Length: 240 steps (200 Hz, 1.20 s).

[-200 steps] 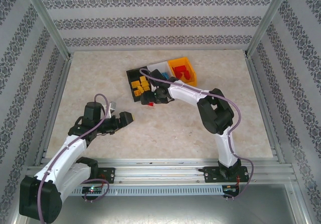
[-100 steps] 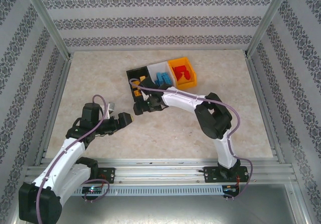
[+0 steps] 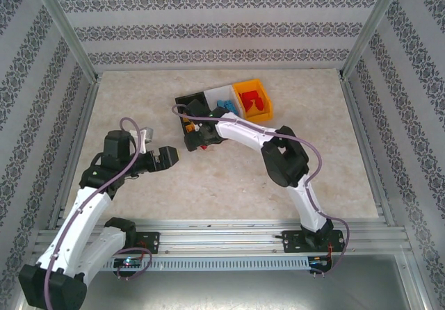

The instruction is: Sort the legos into containers by color

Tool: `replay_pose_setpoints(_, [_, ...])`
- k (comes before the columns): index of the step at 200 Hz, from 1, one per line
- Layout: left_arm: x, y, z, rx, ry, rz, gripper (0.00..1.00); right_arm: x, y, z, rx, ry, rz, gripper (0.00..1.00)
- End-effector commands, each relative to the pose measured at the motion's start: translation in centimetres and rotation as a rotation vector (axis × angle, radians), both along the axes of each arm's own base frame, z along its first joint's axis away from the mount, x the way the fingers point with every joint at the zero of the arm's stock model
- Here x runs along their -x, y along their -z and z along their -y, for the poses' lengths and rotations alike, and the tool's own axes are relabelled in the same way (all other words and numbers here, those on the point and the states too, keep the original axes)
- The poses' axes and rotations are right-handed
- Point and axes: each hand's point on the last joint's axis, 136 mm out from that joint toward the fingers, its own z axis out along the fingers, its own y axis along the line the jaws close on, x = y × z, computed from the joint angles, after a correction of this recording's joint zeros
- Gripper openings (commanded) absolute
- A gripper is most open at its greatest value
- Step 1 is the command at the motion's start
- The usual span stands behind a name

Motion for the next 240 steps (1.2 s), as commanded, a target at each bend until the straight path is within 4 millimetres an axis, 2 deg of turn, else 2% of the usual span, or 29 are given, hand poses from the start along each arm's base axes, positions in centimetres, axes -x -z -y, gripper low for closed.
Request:
replay_pose_setpoints(1, [0.3,0.1,-2.1,-0.131,-0.035,0.052,1.00,-0.6,0.5,0.5,0.067,-0.014,0.004,0.78])
replay_pose_setpoints(68, [0.3,1.0,-1.9,-0.123,-0.033,0.014,1.00,-1.1,1.8,0.1,0.082,-0.015,-0.017,0.73])
replay_pose_setpoints(81, [0.3,1.0,-1.9,-0.123,-0.034,0.013,1.00,-1.1,2.0,0.0,0.079,-0.016,-0.022,0.69])
replay_pose_setpoints(127, [0.3,1.0,-1.9,-0.119,-0.032,0.015,1.00,-0.7,2.1,0.1,0.085,-0.011,-0.027,0.44])
replay_pose_setpoints(149, [0.3,1.0,-1.9,-0.120,-0.034,0.014,1.00,-0.2,1.7,0.5,0.074,0.005,-0.027,0.38])
replay_pose_setpoints(172, [0.3,1.0,-1.9,-0.119,-0.033,0.015,1.00,0.9,1.1,1.3,0.027,0.041,-0.021,0.32])
replay_pose_setpoints(187, [0.3,1.0,-1.9,-0.121,-0.034,0.014,1.00,2.4,0.7,2.3,-0.009,0.072,-0.021,0.31])
replay_pose_setpoints(213, [0.3,1.0,-1.9,-0.120,-0.033,0.013,1.00,4.6,-0.5,4.3,-0.050,0.114,-0.009,0.31])
replay_pose_setpoints(240, [0.3,1.0,-1.8,-0.118,-0.031,0.014,1.00,5.5,-1.8,6.5,-0.041,0.122,0.032,0.33])
